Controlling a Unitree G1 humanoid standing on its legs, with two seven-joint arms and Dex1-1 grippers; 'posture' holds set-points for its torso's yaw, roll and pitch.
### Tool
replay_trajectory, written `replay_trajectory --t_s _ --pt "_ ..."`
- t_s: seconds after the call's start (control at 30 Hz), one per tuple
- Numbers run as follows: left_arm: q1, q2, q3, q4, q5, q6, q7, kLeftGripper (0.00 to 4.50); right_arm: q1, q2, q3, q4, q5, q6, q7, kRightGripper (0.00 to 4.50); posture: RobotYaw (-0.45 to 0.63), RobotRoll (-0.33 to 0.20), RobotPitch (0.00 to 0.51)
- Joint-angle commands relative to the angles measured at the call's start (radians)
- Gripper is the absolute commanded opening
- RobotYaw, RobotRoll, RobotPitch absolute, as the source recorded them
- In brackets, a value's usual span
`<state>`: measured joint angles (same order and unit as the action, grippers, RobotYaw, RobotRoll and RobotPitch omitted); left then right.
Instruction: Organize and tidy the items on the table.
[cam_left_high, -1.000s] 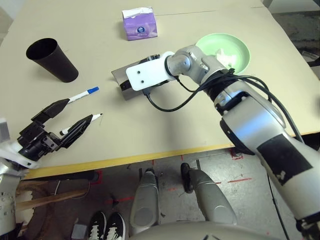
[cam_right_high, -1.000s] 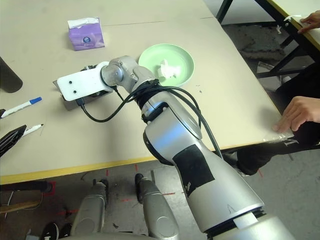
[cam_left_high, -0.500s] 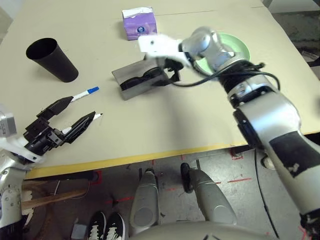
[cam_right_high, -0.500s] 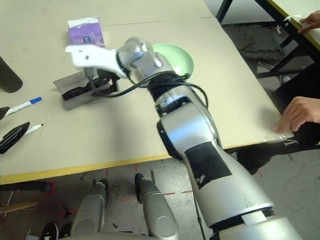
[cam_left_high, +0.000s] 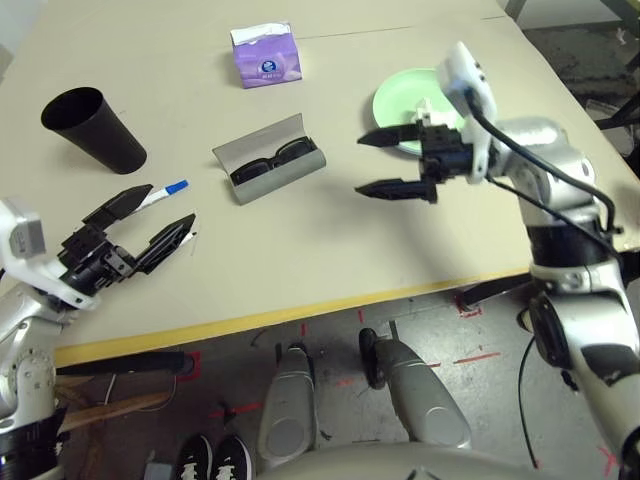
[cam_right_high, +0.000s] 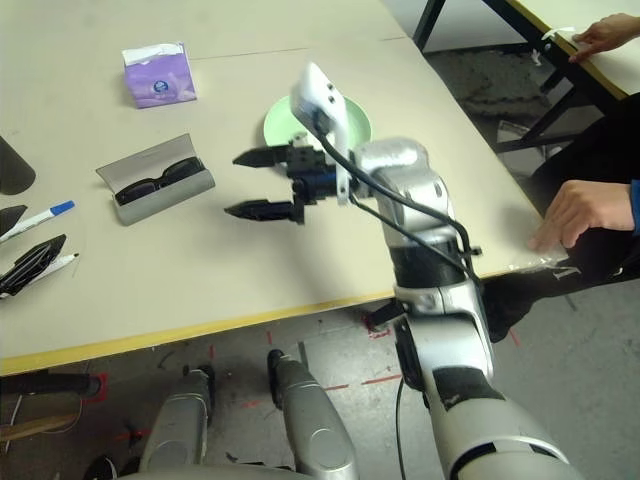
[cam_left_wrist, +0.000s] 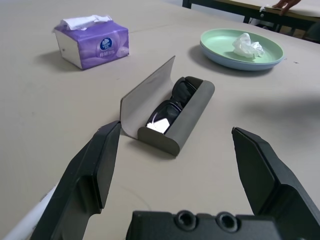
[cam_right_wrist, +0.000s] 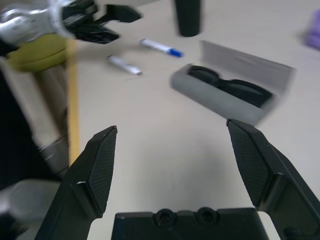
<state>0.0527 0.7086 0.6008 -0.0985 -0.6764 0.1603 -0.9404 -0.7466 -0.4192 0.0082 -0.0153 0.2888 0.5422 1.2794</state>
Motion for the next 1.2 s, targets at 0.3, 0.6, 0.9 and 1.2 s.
replay_trajectory --t_s 0.3,0.6,0.9,1.2 --pt "-0.043 0.038 -0.005 0.082 0.058 -0.001 0.030 4.50 0.137 -0.063 -0.047 -0.008 0.100 -0.144 -0.058 4.44 -0.13 0.000 0.316" --pt "-0.213 0.002 -0.085 0.171 0.141 -0.018 0.165 4.50 0.184 -0.092 -0.035 -0.013 0.111 -0.184 -0.108 4.44 -0.15 0.000 0.309" --pt "-0.345 -0.068 -0.139 0.293 0.202 -0.078 0.253 2.20 0.200 -0.125 -0.046 -0.029 0.115 -0.191 -0.154 4.50 -0.19 0.000 0.304" --pt "-0.410 -0.093 -0.161 0.378 0.231 -0.102 0.300 0.05 0.215 -0.152 -0.049 -0.045 0.126 -0.195 -0.185 4.50 -0.21 0.000 0.303"
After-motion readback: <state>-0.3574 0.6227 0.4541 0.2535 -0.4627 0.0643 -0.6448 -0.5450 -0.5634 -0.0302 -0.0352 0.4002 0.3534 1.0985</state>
